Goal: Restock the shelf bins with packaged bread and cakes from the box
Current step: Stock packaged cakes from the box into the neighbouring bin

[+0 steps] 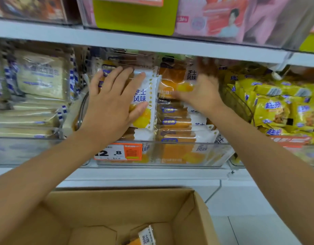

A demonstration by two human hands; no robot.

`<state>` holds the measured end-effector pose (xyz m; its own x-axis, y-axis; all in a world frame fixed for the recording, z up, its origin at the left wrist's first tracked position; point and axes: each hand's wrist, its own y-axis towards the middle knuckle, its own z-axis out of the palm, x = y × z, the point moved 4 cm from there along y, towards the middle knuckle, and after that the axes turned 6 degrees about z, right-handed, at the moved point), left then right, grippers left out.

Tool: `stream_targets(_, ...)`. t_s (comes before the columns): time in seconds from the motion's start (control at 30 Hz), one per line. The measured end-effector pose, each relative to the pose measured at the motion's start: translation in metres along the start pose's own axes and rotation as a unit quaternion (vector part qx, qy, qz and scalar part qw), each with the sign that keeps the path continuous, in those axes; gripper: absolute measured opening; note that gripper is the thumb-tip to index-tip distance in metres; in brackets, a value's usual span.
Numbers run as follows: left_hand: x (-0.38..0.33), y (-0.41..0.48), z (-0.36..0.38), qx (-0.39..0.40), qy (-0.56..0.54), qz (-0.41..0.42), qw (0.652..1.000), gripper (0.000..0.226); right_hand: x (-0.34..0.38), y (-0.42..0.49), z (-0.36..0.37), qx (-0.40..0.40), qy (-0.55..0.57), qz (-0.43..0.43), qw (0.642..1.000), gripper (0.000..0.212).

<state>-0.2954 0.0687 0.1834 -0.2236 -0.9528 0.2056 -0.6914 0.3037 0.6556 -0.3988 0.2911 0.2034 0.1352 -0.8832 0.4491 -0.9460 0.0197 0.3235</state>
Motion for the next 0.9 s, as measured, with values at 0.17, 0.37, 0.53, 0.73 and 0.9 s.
stream_targets(0.17, 0.000, -0.001, 0.000, -0.003, 0.000, 0.000, 1.000, 0.061, 0.005, 0.014, 0.016, -0.011, -0.135, -0.134, 0.982, 0.097)
stream_targets(0.37, 0.000, -0.001, 0.000, -0.003, -0.008, 0.002, 1.000, 0.062, 0.004, 0.018, 0.016, -0.059, -0.185, -0.154, 0.969, 0.098)
stream_targets(0.53, 0.000, -0.001, 0.000, 0.003, -0.012, 0.007, 1.000, 0.063, 0.004, 0.022, 0.020, -0.007, -0.174, -0.193, 0.966, 0.099)
stream_targets(0.73, -0.001, 0.001, 0.001, 0.039, -0.035, 0.004, 0.999, 0.066, 0.016, -0.003, -0.002, 0.017, -0.131, -0.160, 0.978, 0.099)
stream_targets(0.9, -0.007, -0.013, -0.022, 0.014, -0.116, -0.029, 0.993, 0.066, 0.036, -0.072, -0.025, -0.033, 0.040, -0.140, 0.989, 0.052)
